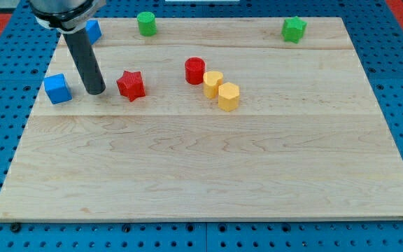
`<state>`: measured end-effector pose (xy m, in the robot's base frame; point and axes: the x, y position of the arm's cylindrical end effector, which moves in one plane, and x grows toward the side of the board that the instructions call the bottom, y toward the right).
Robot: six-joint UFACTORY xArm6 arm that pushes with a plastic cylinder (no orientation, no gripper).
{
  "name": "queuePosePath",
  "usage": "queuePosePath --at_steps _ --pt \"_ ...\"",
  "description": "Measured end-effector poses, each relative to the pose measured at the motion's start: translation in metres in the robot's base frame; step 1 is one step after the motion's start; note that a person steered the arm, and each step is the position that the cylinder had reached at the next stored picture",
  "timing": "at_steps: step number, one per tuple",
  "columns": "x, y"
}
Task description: Move the red circle to the right of the red star
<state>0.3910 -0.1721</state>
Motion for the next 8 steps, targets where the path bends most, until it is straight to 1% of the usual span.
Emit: queuePosePath --at_steps 2,3,4,5,6,7,8 --pt "0.000 0.110" --pt "0.000 0.070" --pt "-0.013 0.057" --pt "-0.032 0.106" --pt "-0.034 0.137" --pt "-0.032 0.119" --pt "-0.082 0.144"
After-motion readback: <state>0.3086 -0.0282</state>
